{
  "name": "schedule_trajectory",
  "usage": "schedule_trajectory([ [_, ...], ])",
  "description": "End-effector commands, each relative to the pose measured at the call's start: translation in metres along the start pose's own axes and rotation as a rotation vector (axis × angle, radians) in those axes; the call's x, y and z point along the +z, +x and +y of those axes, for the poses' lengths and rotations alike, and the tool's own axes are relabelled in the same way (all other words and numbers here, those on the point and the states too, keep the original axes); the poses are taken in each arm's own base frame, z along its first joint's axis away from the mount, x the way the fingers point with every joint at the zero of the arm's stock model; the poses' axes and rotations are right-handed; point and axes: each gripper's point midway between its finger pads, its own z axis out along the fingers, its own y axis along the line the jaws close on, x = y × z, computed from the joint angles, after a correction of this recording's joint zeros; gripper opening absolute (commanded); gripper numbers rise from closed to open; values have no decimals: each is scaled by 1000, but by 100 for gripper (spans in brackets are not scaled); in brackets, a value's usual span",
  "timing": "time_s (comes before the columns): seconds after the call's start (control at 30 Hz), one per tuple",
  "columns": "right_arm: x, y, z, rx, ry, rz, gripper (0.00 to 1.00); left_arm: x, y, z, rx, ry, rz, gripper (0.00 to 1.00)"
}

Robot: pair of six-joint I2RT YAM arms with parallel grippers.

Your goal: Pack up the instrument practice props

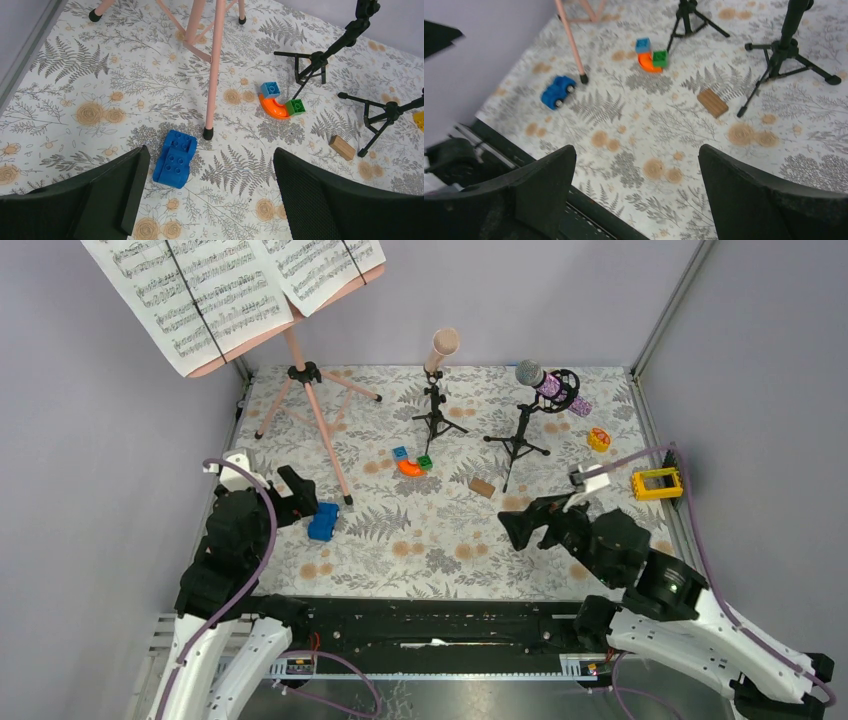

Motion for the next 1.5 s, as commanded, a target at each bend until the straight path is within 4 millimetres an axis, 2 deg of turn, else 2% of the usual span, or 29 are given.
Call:
schedule_trajectory([
  [0.0,15,26,-3,-109,11,98,100,-3,-16,-2,-9,22,-75,99],
  [0.07,20,28,-1,-121,5,97,100,-5,-17,-2,-9,26,-83,99],
  [0.23,27,31,7,-103,-26,97,100,-2,-17,-19,13,105,-53,99],
  [0.33,32,39,5,-97,-14,113,100,5,-28,-25,-15,104,-76,99],
  [0.43,36,51,5,-99,-11,159,100,16,-44,-36,-51,120,-110,99],
  [0.63,42,73,2,-103,8,239,100,53,-66,-57,-71,135,-130,99],
  [0.83,45,95,8,-132,-37,330,100,81,-97,-57,-70,78,-269,99],
  [1.07,46,114,5,-131,-39,388,100,107,-115,-49,-46,-4,-369,99],
  [1.23,46,125,2,-122,-45,396,100,115,-120,-42,40,-11,-513,99],
  [1.47,46,133,1,-120,-48,412,100,122,-131,-57,143,69,-675,99],
])
